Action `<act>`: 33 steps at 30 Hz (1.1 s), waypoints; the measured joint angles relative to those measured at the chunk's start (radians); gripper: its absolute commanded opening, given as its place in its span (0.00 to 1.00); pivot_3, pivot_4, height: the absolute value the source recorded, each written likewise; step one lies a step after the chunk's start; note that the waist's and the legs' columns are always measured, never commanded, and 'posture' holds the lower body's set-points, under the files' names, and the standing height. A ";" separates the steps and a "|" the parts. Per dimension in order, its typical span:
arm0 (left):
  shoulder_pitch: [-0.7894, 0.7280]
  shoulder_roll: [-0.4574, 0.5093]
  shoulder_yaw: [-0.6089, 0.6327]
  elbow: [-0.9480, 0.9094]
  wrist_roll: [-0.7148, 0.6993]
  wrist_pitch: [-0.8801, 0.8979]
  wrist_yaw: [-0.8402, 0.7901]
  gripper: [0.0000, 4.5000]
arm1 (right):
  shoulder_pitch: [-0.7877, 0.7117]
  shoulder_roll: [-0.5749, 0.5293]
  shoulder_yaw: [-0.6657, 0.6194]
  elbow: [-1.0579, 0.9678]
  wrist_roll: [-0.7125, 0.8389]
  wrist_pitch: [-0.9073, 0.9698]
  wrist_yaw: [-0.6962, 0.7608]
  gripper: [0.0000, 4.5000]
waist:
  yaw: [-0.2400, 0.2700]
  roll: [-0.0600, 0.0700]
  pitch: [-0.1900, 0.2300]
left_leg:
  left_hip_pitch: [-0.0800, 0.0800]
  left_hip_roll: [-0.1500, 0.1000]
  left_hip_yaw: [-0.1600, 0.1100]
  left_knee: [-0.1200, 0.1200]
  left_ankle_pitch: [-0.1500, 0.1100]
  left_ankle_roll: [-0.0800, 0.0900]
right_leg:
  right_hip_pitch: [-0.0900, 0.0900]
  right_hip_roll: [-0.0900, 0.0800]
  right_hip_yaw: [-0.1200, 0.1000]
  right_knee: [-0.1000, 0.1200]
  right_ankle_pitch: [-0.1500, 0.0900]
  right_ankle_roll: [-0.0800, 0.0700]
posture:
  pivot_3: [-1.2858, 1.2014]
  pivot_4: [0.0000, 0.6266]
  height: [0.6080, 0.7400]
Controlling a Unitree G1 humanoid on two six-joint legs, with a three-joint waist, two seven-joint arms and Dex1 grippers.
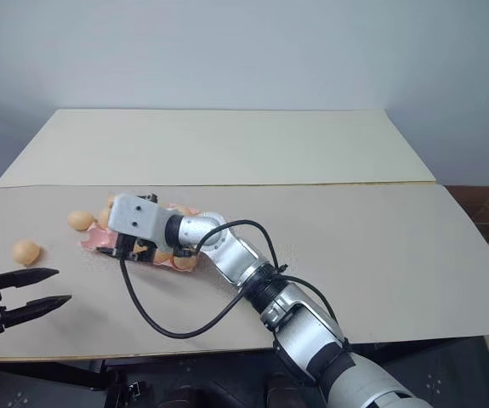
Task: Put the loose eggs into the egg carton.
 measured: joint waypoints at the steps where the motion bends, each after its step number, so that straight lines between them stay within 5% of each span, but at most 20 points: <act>1: -0.011 0.001 -0.004 0.001 0.000 0.000 -0.001 0.72 | 0.005 -0.016 -0.021 -0.067 0.025 0.050 0.024 0.99 | 0.001 0.000 0.000 | 0.000 0.000 0.000 0.000 0.000 0.000 | 0.000 0.000 0.000 0.000 0.000 0.000 | 0.52 0.24 1.00; 7: -0.017 -0.002 -0.017 0.028 0.002 -0.002 0.000 0.72 | 0.091 -0.358 -0.098 -0.458 0.134 0.312 0.239 0.99 | 0.031 -0.001 0.000 | -0.001 -0.002 -0.001 0.000 0.000 0.000 | 0.001 -0.002 -0.002 -0.003 0.000 0.000 | 0.52 0.24 1.00; 12: 0.011 -0.038 -0.015 0.019 0.002 -0.017 0.016 0.72 | 0.175 -0.530 -0.163 -0.660 0.219 0.458 0.324 0.99 | 0.025 -0.001 0.000 | 0.001 0.001 0.007 0.000 0.000 0.000 | 0.001 0.001 -0.002 -0.001 -0.001 -0.001 | 0.52 0.24 1.00; 27: 0.090 -0.102 0.069 -0.025 0.002 -0.026 0.100 0.72 | 0.266 -0.632 -0.196 -0.848 0.303 0.626 0.297 0.99 | 0.035 -0.001 0.000 | 0.001 0.000 0.008 0.000 0.000 0.000 | 0.002 0.000 -0.002 -0.001 -0.001 -0.001 | 0.52 0.24 1.00; 33: -0.144 -0.160 0.049 0.038 0.107 0.005 0.448 0.72 | 0.294 -0.641 -0.199 -0.852 0.302 0.627 0.268 0.99 | 0.051 -0.001 0.000 | 0.001 0.000 0.007 0.000 0.000 0.000 | 0.002 0.001 -0.002 -0.001 -0.001 -0.001 | 0.52 0.24 1.00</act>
